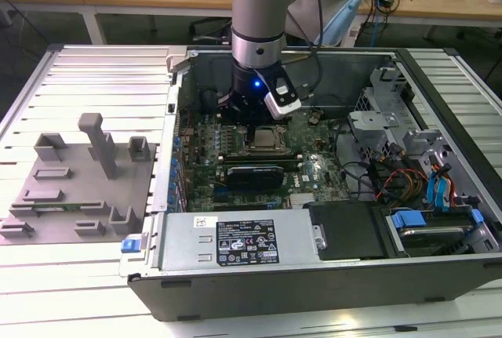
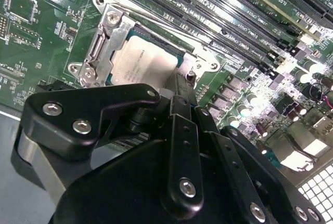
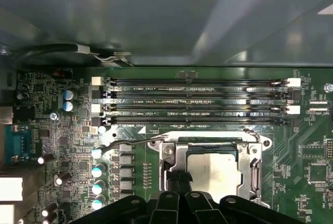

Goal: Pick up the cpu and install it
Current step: 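Close the cpu cover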

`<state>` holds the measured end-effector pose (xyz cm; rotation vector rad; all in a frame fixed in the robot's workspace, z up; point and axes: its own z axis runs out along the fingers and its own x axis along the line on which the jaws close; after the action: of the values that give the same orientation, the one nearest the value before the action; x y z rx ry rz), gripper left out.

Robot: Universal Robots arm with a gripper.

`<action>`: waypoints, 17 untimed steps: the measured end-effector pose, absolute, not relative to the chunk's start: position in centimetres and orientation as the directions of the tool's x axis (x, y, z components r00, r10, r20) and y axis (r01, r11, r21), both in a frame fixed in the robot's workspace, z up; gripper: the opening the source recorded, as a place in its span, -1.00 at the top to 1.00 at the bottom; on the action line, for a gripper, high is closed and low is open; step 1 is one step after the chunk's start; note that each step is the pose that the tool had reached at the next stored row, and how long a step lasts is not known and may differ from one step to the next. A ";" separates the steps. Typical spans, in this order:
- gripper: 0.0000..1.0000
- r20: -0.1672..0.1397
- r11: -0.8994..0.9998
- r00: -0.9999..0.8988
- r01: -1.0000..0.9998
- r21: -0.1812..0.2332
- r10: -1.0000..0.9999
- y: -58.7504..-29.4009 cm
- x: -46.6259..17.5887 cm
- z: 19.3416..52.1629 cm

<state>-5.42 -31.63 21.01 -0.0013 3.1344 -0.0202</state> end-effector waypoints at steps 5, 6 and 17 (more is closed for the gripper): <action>0.79 -0.007 1.000 -1.000 -0.001 -0.013 -0.001 -31.6 -5.9 20.7; 0.79 -0.007 1.000 -1.000 -0.001 -0.013 -0.001 -31.6 -5.9 20.6; 0.79 -0.007 1.000 -1.000 -0.001 -0.014 -0.001 -31.6 -5.9 20.3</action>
<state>-5.90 -31.64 20.27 -0.0023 3.1344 -0.0212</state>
